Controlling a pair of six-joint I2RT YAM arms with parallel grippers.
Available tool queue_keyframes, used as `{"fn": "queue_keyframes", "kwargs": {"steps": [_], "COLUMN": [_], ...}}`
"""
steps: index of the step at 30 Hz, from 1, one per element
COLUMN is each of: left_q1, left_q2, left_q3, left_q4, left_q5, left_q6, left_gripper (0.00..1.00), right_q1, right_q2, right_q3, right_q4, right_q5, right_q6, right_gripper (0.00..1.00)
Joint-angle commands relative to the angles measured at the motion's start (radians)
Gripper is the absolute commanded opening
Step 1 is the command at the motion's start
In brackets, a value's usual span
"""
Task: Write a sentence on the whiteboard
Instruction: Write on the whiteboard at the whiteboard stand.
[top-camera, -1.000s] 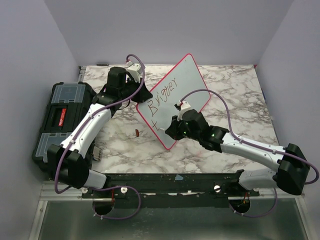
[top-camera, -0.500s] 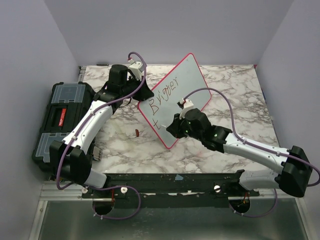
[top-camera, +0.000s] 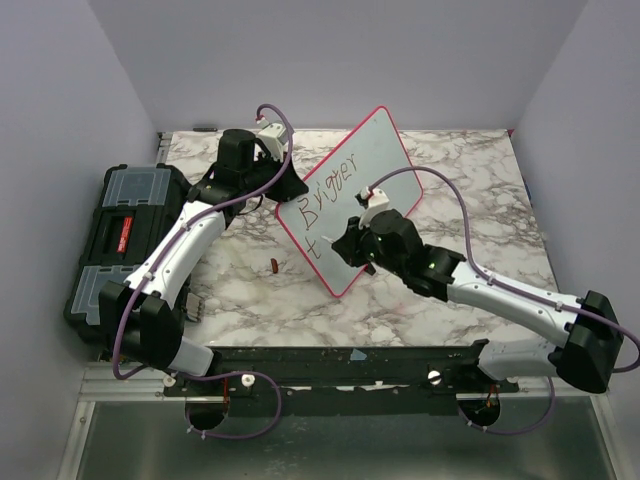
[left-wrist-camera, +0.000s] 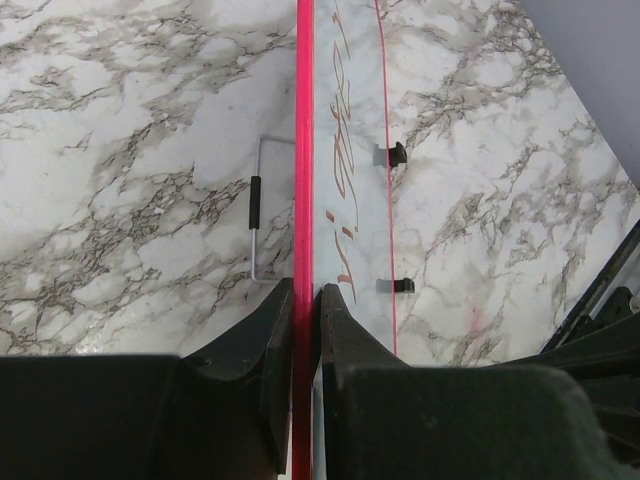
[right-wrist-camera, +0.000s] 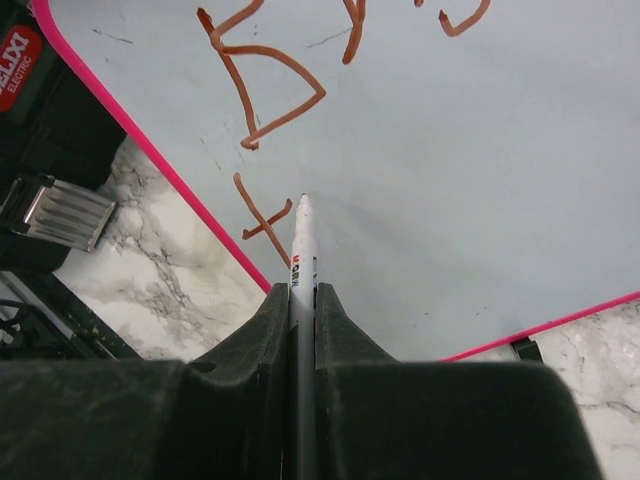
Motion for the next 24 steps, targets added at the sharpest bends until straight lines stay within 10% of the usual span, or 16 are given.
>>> {"fn": "queue_keyframes", "kwargs": {"steps": [1,24], "left_q1": [-0.001,0.003], "left_q2": [-0.026,-0.070], "left_q3": [0.009,-0.046], "left_q4": [0.040,0.093], "left_q5": [0.009,-0.024], "left_q6": [0.060,0.041], "left_gripper": [0.00,0.00], "right_q1": [-0.001,-0.001], "right_q2": [0.038,0.039], "right_q3": [0.047,-0.059], "right_q4": [0.015,0.011], "right_q5": [0.043,0.001], "right_q6": [-0.029,0.022], "right_gripper": [0.01,0.01]}}
